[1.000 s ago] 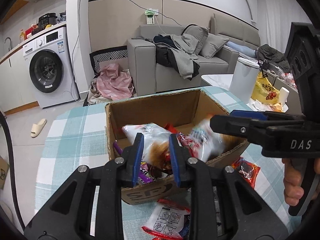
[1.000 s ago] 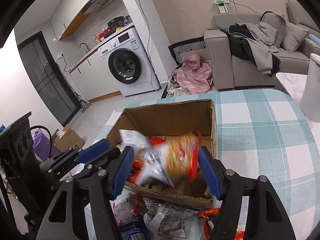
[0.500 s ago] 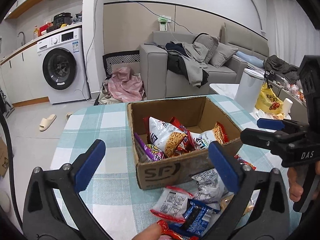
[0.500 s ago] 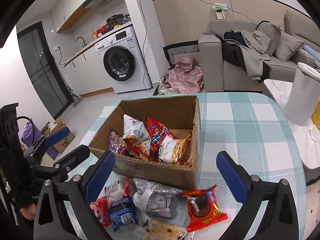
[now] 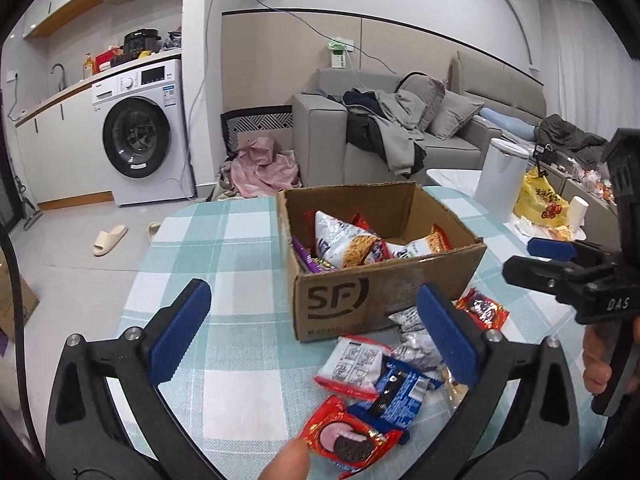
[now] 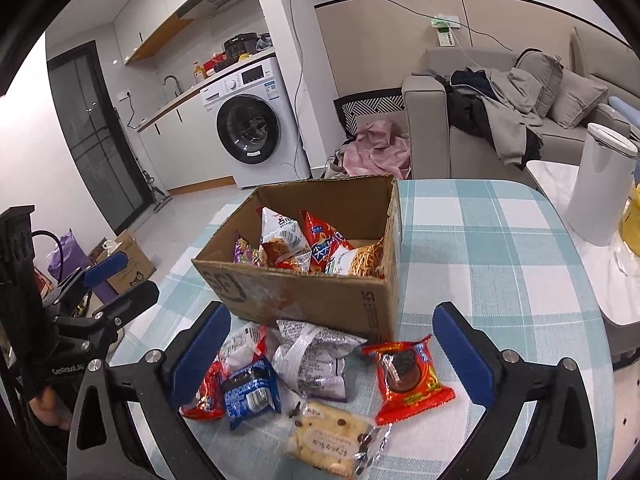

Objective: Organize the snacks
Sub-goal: 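Move both grippers back toward the remaining snacks on the table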

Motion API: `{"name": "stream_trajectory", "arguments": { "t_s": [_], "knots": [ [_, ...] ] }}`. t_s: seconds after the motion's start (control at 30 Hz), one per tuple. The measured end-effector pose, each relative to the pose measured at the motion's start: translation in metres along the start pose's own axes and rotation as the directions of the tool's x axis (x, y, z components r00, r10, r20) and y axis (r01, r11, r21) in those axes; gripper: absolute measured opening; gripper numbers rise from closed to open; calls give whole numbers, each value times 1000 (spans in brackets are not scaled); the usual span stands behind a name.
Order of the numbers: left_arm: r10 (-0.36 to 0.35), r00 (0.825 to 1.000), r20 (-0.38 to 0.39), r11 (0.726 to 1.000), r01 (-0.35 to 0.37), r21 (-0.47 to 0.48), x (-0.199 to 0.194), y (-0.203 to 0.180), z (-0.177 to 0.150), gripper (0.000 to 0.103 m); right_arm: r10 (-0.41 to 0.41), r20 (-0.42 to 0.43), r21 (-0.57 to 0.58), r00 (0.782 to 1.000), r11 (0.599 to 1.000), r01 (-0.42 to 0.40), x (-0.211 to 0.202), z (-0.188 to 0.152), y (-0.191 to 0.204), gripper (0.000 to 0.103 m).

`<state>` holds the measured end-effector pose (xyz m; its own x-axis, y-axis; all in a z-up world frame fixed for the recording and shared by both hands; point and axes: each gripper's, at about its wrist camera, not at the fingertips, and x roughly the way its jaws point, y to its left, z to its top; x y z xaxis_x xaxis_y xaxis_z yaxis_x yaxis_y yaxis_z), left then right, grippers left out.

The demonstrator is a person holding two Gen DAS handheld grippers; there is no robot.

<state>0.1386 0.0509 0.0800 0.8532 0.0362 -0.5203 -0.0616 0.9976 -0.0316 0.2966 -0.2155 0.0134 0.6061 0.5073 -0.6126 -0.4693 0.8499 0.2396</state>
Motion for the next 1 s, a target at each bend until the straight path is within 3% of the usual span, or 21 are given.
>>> {"name": "stream_trajectory", "arguments": {
  "t_s": [0.23,0.43,0.83,1.0],
  "knots": [
    [9,1000,-11,1000,-9,-27,-9,7,-15,102,3,19,14,1000,1000,-3,-12,-19,-3,103],
    [-31,999,-25,998,30,-53,-11,9,-34,102,10,18,-20,1000,1000,-9,-15,-39,0,103],
    [-65,992,-106,996,58,-61,0,6,-74,102,28,-65,-17,997,999,-30,-4,-77,0,103],
    [-28,992,-119,1000,27,-8,6,-2,-87,102,10,-121,5,993,1000,-9,8,-86,-5,103]
  ]
}}
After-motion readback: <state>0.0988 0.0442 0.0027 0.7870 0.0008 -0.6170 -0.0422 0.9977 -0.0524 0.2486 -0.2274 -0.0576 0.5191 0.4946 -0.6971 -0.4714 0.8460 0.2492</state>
